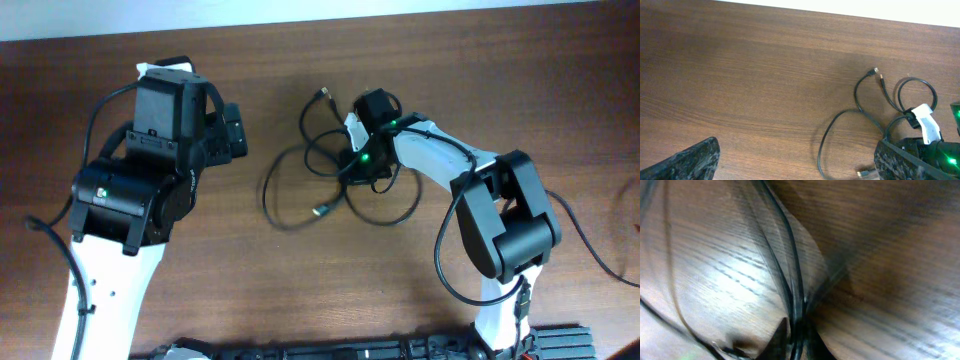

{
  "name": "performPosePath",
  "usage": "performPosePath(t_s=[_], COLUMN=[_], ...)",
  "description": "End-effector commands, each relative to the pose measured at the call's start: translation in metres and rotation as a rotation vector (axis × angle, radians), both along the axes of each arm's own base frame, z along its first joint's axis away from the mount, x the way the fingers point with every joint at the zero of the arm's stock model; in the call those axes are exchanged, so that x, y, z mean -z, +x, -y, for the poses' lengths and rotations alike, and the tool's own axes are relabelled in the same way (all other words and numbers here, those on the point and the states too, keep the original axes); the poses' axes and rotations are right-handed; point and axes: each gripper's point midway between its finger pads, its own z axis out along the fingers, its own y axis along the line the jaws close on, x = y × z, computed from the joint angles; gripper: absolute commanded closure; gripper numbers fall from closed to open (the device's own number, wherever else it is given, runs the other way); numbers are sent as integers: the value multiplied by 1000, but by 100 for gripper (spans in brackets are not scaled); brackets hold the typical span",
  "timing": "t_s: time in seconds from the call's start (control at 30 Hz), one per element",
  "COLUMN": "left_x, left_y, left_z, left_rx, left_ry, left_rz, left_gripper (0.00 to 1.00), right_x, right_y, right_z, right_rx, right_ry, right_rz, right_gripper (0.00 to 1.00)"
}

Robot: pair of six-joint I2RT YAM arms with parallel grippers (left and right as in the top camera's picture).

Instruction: Untangle cables

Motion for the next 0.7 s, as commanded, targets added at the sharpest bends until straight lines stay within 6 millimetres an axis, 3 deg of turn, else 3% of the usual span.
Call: performPosePath(t_s=[0.0,0.17,0.27,0.43,0.53,0.63,0.67], left_x=[-8,-8,-8,-8,-8,-8,-8], left_y=[-1,-1,-1,-1,-1,-1,-1], left_z=[-3,-3,-3,-3,-3,-3,-3], left_rx=[-18,-18,-18,-18,-18,-18,-18], left_ry=[-7,-7,-7,-7,-7,-7,-7], left_rz=[26,26,26,26,26,26,26], left_gripper=[1,1,1,1,1,1,1], right_x=[11,0,-24,-94,-123,-168,-192], right_y=[-11,-15,-8,9,15,20,21], right_z=[7,14,21,17,14,12,12], right_rx=[-9,-7,1,-9,-6,1,5], right_ry=[-48,-92,-140,-111,-84,-41,-19], right_rz=[-39,-76,-42,87,154,258,313], right_gripper=[96,96,96,96,96,96,96])
